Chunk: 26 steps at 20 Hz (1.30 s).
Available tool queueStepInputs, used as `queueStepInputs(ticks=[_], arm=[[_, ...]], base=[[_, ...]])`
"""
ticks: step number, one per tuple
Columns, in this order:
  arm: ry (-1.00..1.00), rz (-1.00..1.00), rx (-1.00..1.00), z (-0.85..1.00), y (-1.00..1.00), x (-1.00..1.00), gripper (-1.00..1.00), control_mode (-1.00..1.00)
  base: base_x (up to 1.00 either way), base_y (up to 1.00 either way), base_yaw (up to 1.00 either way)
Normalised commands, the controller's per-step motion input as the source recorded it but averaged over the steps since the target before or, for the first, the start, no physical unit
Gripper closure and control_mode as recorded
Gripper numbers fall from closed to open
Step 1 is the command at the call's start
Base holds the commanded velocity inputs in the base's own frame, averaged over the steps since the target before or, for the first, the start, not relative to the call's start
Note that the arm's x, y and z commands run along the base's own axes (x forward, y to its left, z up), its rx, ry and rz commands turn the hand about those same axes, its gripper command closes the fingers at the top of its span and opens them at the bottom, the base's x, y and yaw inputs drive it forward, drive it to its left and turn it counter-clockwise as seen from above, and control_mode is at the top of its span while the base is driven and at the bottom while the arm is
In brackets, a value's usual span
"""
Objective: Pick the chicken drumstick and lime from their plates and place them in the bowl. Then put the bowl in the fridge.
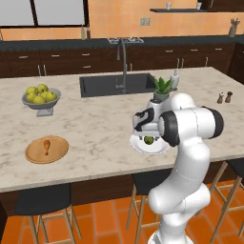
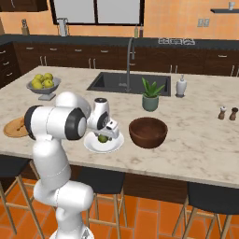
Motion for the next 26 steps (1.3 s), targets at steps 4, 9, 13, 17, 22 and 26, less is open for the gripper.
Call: queueStepInputs(ticks=[4, 9, 13, 17, 22, 26], arm=[[0.0, 0.0, 0.0, 0.0, 0.0, 0.0, -1.0, -1.0], [0.0, 0.0, 0.0, 0.0, 0.0, 0.0, 1.0, -1.0], [0.0, 0.0, 0.0, 0.0, 0.01, -0.06, 1.0, -1.0], [-0.11, 0.0, -0.01, 0.74, 0.0, -0.35, 1.0, -1.0], [-0.17, 0.0, 0.0, 1.0, -0.34, -0.09, 1.0, -1.0], [0.0, 0.0, 0.0, 0.69, -0.86, 0.12, 1.0, -1.0]], base=[[0.0, 0.0, 0.0], [0.0, 0.0, 0.0], [0.0, 0.0, 0.0], [0.0, 0.0, 0.0], [0.0, 0.0, 0.0], [0.0, 0.0, 0.0]])
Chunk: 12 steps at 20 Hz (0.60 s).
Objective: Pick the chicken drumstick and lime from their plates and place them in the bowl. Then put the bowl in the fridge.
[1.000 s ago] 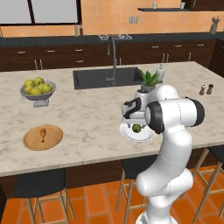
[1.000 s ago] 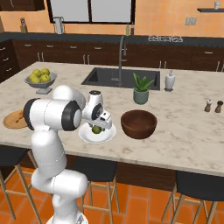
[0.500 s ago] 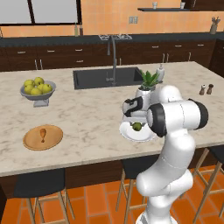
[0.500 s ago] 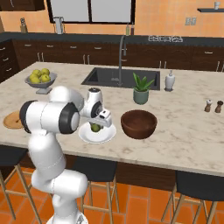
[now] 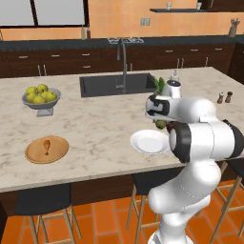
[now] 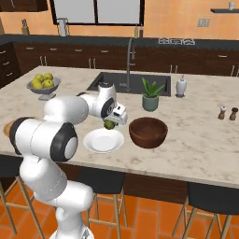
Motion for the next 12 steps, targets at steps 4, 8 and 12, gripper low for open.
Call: queueStepInputs(ticks=[4, 8, 12], arm=[[0.0, 0.0, 0.0, 0.46, -0.99, 0.32, 1.0, -1.0], [0.0, 0.0, 0.0, 0.05, -1.0, 0.18, 1.0, -1.0], [0.01, 0.0, 0.0, -0.1, -0.97, 0.06, 1.0, -1.0]], base=[[0.0, 0.0, 0.0], [0.0, 0.0, 0.0], [0.0, 0.0, 0.0]])
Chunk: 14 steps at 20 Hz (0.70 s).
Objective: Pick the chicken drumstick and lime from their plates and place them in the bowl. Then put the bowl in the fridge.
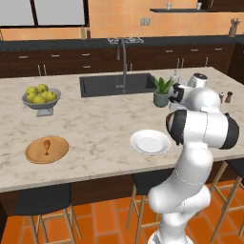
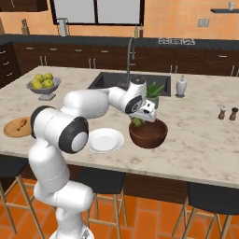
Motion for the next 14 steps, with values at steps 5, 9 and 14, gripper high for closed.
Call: queueStepInputs(ticks=[5, 9, 14], arm=[[0.0, 0.0, 0.0, -0.51, -0.69, 0.06, 1.0, -1.0], [0.02, 0.0, 0.0, -0.52, -0.19, 0.02, 1.0, -1.0], [0.0, 0.0, 0.0, -0.26, 0.02, 0.0, 1.0, -1.0]], base=[[0.0, 0.0, 0.0], [0.0, 0.0, 0.0], [0.0, 0.0, 0.0]])
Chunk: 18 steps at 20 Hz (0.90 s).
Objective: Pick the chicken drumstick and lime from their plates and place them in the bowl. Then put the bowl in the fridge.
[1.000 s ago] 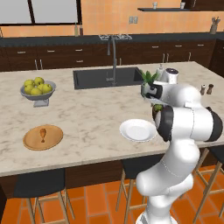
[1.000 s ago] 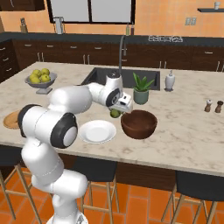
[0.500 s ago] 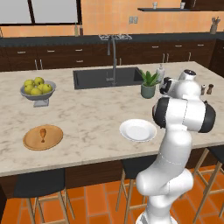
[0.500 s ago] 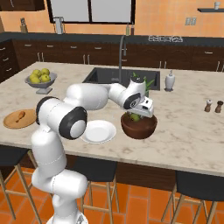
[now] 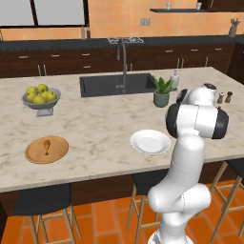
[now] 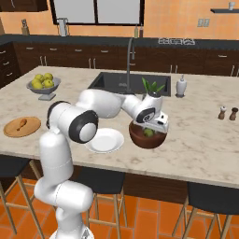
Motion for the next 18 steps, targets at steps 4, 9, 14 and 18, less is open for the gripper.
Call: queueStepInputs(ticks=[4, 9, 14, 18], arm=[[0.0, 0.0, -0.03, -0.31, 0.12, 0.0, 1.0, -1.0], [0.0, 0.0, 0.0, 0.0, 0.0, 0.0, -1.0, -1.0], [0.0, 0.0, 0.0, 0.0, 0.0, 0.0, -1.0, -1.0], [0.0, 0.0, 0.0, 0.0, 0.0, 0.0, -1.0, -1.0]], base=[[0.0, 0.0, 0.0], [0.0, 0.0, 0.0], [0.0, 0.0, 0.0], [0.0, 0.0, 0.0]])
